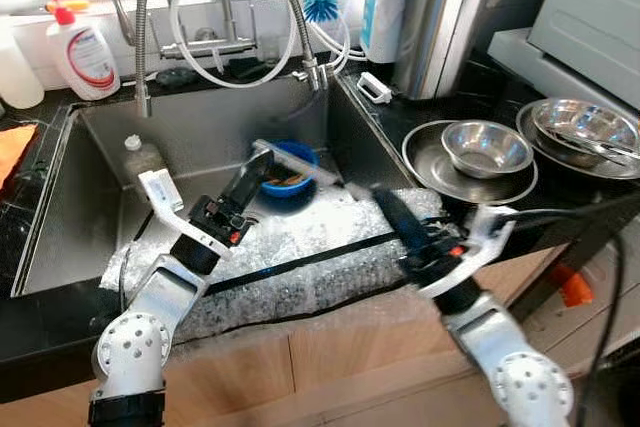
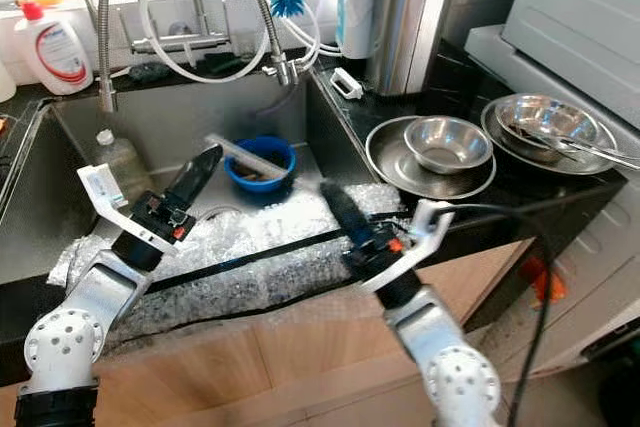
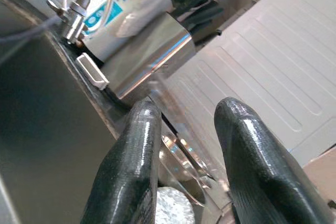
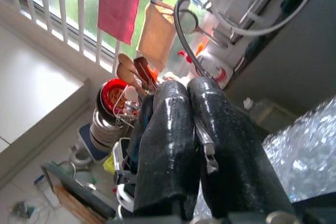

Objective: Kitchen organization

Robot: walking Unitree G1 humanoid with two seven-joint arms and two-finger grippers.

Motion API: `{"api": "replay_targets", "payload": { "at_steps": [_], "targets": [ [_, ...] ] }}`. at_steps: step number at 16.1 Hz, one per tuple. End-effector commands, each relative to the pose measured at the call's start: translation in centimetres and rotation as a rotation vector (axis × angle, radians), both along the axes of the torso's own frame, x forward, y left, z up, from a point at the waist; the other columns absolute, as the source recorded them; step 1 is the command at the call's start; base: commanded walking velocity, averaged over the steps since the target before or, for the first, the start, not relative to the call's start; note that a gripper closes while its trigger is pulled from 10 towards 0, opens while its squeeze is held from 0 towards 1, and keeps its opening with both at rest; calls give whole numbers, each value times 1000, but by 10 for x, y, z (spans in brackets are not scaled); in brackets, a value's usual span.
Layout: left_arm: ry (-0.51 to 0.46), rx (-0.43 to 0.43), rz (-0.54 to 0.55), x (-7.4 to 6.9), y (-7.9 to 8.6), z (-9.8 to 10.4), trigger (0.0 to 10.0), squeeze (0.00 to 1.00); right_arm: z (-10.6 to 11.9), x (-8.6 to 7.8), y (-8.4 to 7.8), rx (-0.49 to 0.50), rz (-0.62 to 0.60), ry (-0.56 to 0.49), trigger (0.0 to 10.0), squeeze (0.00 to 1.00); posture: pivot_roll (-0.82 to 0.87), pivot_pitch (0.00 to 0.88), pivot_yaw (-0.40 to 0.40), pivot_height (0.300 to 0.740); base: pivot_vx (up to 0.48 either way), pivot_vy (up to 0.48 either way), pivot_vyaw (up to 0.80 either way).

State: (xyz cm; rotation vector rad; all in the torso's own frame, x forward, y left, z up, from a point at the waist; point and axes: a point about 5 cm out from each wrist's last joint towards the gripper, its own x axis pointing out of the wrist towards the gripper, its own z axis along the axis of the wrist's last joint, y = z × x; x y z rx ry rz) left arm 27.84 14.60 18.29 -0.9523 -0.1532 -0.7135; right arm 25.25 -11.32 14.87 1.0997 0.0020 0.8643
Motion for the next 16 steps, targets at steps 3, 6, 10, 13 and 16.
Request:
{"api": "replay_targets", "payload": {
  "at_steps": [3,6,10,13,16],
  "targets": [
    [-29,22,-62,-5,-8,4,10000,0,0,-2,4,13,23,0,10000,0,-33,0,-10,740,0,0,0],
    [-30,27,-80,-6,-12,3,10000,0,3,-4,6,50,57,-13,10000,0,-32,0,-13,740,0,0,0],
    [-28,26,-74,-6,-14,3,10000,0,2,-11,11,91,108,-1,10000,0,-30,0,-16,740,0,0,0],
    [-41,-25,-48,-3,-12,7,10000,0,-4,-16,13,77,138,23,10000,0,-29,0,-20,740,0,0,0],
    [-38,-79,-40,-2,-12,9,10000,0,-9,-16,10,81,130,48,10000,0,-32,0,-22,740,0,0,0]
  ]
}}
